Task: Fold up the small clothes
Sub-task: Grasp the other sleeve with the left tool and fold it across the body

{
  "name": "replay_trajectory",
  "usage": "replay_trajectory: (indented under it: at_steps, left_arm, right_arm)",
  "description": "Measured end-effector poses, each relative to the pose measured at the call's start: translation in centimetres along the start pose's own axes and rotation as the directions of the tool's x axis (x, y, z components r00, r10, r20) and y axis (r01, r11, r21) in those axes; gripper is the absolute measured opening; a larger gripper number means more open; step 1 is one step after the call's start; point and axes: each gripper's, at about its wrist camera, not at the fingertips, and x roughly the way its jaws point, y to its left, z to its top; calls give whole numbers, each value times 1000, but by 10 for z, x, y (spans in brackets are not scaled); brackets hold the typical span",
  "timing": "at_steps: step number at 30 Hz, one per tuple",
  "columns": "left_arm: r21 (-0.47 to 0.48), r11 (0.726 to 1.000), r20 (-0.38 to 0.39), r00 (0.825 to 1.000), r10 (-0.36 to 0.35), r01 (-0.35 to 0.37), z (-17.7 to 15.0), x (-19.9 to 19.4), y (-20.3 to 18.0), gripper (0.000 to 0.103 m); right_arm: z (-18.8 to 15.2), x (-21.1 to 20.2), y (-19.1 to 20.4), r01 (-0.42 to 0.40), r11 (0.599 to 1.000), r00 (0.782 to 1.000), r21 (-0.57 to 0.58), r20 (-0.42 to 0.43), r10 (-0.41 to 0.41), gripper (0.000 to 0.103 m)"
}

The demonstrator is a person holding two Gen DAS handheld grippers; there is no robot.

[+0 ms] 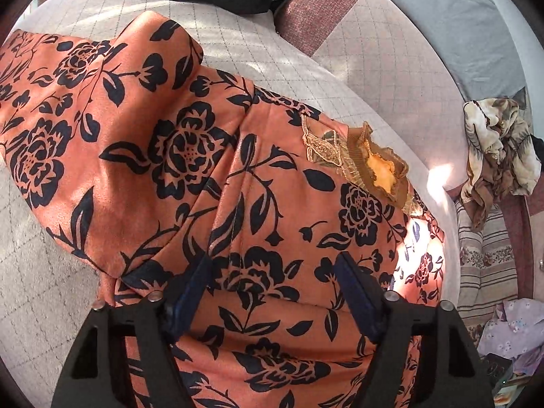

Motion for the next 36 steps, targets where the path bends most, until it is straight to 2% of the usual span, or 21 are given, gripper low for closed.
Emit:
replay_trajectory:
  at_steps: [1,2,6,11,12,13,14,15,18,21,23,24,26,28,31,34,36]
  left_arm:
    - [9,1000,-3,1000,26,-26,1,2,0,59]
    - [12,999,0,999,36,-36,1,1,2,56]
    - [-4,1000,8,1000,8,-8,0,-4,8,59]
    - [36,999,-12,999,35,-35,-2,3,4,59]
    - [36,998,-13,999,44,-44,-1,3,4,56]
    - [45,997,-13,998,69,-68,1,4,2,39]
    - [63,992,-9,994,106,-106,2,4,2,17]
    - [73,989,-3,992,127,-127,5,5,1,11]
    - [65,993,67,993,95,-100,4,-18,0,10]
    - [90,993,158,985,65,-80,-10,-50,-10,9]
    - [81,991,180,980,87,-103,-22,-52,-5,10]
    - [68,989,174,978,118,-131,-25,-44,1,10]
    - [30,986,103,982,158,-162,-30,-17,17,10]
    - [38,988,131,981,140,-146,-33,-13,20,10]
    - [49,987,125,982,144,-152,-31,-14,18,10]
    - [64,989,120,985,124,-133,-27,-12,20,11]
    - [74,989,121,986,119,-128,-27,-14,22,12]
  right_arm:
    - [0,0,0,4,1000,1000,-2,2,-4,85]
    - [0,0,0,10,1000,1000,-1,2,-10,85]
    - [-1,2,-4,26,1000,1000,11,2,-26,85]
    - [-1,2,-3,25,1000,1000,3,4,-25,85]
    - [-1,3,-3,26,1000,1000,2,3,-26,85]
    - [-1,3,-3,27,1000,1000,2,3,-27,85]
    - [-1,3,-4,28,1000,1000,4,4,-28,85]
    - [0,3,-4,28,1000,1000,6,5,-28,85]
    - [2,1,-6,27,1000,1000,7,14,-27,85]
    - [2,1,-8,33,999,999,10,16,-34,85]
    - [3,1,-10,35,999,999,16,15,-35,85]
    - [3,1,-11,34,999,999,17,14,-34,85]
    - [4,1,-12,34,999,999,19,15,-34,85]
    - [4,-1,-15,45,999,999,21,19,-45,85]
    - [11,-10,-25,56,997,998,62,30,-58,85]
    - [32,-14,-35,-2,987,1000,162,26,-3,85]
    - [57,-6,-34,-29,986,1000,166,9,28,91]
